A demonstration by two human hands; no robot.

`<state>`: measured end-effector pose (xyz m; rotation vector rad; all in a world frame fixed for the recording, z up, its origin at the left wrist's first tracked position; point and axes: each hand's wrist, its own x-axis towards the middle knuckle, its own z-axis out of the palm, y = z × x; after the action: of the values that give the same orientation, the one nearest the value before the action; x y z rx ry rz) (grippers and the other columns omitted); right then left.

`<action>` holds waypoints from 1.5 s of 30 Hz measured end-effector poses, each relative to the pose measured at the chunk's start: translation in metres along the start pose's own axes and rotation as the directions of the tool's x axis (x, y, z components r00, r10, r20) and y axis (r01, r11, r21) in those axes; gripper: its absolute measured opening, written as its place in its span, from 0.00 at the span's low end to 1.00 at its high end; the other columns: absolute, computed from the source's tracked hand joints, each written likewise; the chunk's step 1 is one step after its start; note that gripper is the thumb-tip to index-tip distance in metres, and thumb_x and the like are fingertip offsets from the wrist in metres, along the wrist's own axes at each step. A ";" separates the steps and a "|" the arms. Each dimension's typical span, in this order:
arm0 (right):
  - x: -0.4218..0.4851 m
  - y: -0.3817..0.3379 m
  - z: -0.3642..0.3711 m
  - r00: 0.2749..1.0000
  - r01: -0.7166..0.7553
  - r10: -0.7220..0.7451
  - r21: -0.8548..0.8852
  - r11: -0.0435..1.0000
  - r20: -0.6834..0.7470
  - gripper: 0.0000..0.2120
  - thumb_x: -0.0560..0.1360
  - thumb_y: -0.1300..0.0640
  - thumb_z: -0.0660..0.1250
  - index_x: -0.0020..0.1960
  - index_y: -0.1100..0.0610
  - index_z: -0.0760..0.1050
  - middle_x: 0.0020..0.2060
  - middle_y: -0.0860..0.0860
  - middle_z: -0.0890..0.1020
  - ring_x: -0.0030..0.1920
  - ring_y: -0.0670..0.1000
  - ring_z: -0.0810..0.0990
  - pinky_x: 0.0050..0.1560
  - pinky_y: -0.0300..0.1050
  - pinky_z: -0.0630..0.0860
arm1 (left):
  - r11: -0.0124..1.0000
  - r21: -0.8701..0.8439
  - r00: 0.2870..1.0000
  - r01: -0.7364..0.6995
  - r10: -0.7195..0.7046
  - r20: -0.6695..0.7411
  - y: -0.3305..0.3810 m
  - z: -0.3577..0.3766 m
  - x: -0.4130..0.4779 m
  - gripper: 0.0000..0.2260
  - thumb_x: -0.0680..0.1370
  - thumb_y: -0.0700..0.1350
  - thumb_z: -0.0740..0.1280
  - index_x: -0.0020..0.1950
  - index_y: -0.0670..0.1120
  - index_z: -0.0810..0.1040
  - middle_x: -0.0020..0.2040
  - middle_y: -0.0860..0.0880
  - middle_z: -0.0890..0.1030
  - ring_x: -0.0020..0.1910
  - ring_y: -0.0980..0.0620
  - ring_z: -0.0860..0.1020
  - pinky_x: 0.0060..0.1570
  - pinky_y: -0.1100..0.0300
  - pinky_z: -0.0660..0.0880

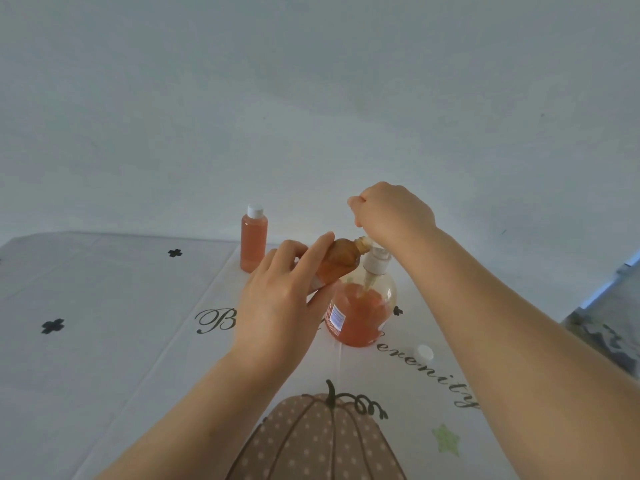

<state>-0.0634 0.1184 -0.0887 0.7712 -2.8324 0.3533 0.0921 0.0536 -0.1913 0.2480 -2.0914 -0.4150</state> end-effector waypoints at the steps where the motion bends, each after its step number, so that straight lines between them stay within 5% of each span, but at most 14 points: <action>1: 0.000 -0.001 -0.002 1.000 0.007 -0.008 -0.020 1.000 -0.006 0.14 0.78 0.52 0.54 0.41 0.57 0.76 0.36 0.51 0.78 0.33 0.53 0.73 0.31 0.41 0.63 | 1.000 -0.011 1.000 0.004 -0.004 0.001 0.000 0.000 0.000 0.23 0.73 0.47 0.74 0.67 0.50 0.75 0.48 0.51 0.76 0.45 0.50 0.76 0.34 0.56 0.74; 9: -0.002 -0.001 -0.010 0.997 0.059 -0.063 -0.105 0.993 -0.034 0.17 0.79 0.53 0.54 0.32 0.55 0.63 0.29 0.50 0.69 0.28 0.51 0.67 0.30 0.41 0.60 | 0.999 -0.043 1.000 0.000 0.000 -0.001 0.000 -0.002 0.000 0.23 0.73 0.46 0.73 0.68 0.48 0.74 0.48 0.51 0.76 0.45 0.50 0.76 0.36 0.54 0.75; 20: 0.002 -0.001 0.009 0.999 -0.016 0.015 0.007 1.000 0.040 0.15 0.77 0.54 0.55 0.45 0.57 0.79 0.41 0.52 0.82 0.39 0.55 0.78 0.32 0.42 0.65 | 0.999 -0.038 1.000 0.009 -0.009 0.020 -0.004 0.001 -0.001 0.23 0.73 0.45 0.74 0.67 0.48 0.75 0.49 0.50 0.77 0.46 0.49 0.76 0.38 0.53 0.75; 29: -0.001 0.001 0.001 0.998 -0.032 0.028 0.075 0.997 0.053 0.16 0.77 0.54 0.54 0.46 0.57 0.79 0.41 0.52 0.82 0.37 0.54 0.77 0.33 0.42 0.66 | 0.998 -0.062 1.000 0.008 -0.006 0.025 -0.001 0.000 -0.002 0.25 0.72 0.45 0.75 0.68 0.48 0.74 0.49 0.50 0.77 0.47 0.48 0.77 0.38 0.52 0.76; 45: 0.000 -0.006 -0.004 0.993 -0.038 0.044 -0.054 0.998 0.105 0.13 0.77 0.56 0.55 0.41 0.56 0.76 0.37 0.51 0.78 0.33 0.53 0.73 0.31 0.42 0.63 | 0.999 -0.040 1.000 0.013 -0.013 0.005 -0.001 0.001 0.001 0.24 0.72 0.45 0.75 0.67 0.49 0.75 0.48 0.50 0.77 0.45 0.49 0.76 0.37 0.54 0.75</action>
<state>-0.0598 0.1145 -0.0840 0.7436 -2.9476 0.2500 0.0912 0.0531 -0.1913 0.2377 -2.0845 -0.4650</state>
